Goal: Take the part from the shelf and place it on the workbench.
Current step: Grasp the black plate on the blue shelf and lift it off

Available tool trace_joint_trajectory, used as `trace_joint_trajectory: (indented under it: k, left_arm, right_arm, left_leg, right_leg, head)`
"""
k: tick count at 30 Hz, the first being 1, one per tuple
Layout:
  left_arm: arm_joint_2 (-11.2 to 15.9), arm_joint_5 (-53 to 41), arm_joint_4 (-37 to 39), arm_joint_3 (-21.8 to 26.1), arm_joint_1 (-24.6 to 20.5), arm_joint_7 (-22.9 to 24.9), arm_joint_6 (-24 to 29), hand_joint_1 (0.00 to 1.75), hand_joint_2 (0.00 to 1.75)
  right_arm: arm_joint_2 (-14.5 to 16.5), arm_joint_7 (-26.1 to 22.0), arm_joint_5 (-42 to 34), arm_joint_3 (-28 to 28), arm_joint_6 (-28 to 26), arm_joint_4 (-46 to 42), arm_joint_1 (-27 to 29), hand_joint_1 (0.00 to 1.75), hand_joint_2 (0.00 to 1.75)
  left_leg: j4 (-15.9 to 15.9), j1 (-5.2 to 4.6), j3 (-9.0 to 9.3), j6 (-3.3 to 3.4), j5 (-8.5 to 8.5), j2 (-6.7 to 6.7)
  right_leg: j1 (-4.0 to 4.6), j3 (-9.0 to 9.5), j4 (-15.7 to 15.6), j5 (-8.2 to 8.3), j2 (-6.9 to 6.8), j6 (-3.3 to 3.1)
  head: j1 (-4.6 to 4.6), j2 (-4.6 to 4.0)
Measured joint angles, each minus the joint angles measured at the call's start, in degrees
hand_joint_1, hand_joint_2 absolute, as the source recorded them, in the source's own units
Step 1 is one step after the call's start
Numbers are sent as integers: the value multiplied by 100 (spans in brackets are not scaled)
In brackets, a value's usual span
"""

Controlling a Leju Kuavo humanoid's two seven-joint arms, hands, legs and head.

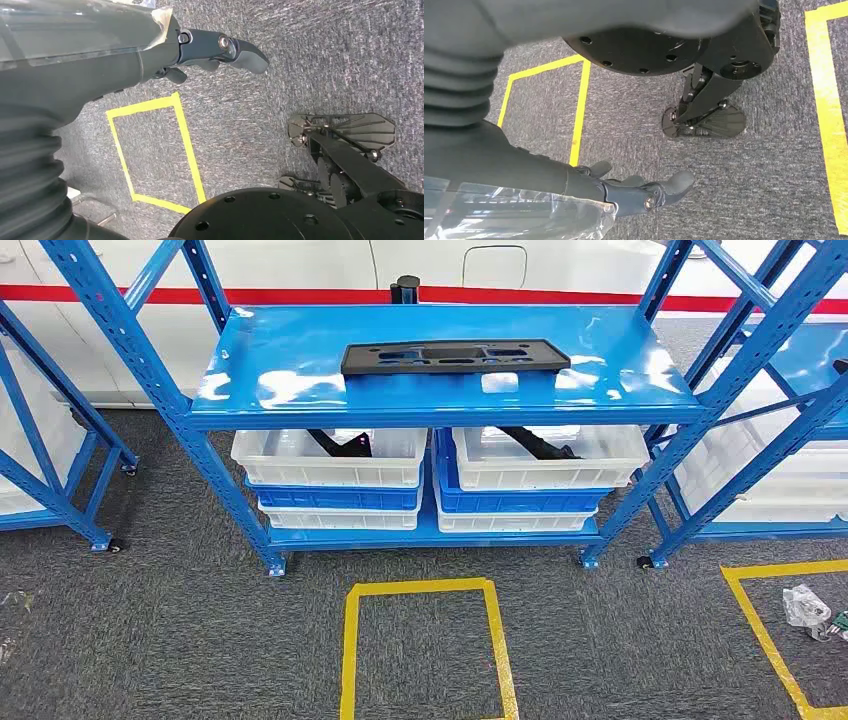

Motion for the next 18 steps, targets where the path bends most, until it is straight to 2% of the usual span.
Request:
trace_joint_trajectory:
  k: [4,8,18]
  left_arm:
    - [0,-166,0,73,-42,28,-56,0,175]
    - [-3,-573,1,255,-157,102,-209,0,175]
    - [-45,-1688,58,842,-499,293,-620,0,175]
  right_arm:
    - [20,1,221,-153,-7,0,-36,0,175]
    - [71,18,763,-474,-48,2,-128,0,0]
    - [224,83,2047,-1574,-145,61,-416,0,0]
  left_leg:
    - [0,0,0,0,0,0]
    - [0,0,1,0,1,0]
    - [0,0,1,0,1,1]
  right_leg:
    - [0,0,0,0,0,0]
    - [0,1,0,0,0,0]
    - [0,0,0,1,0,1]
  head:
    - [1,0]
    - [1,0]
    - [1,0]
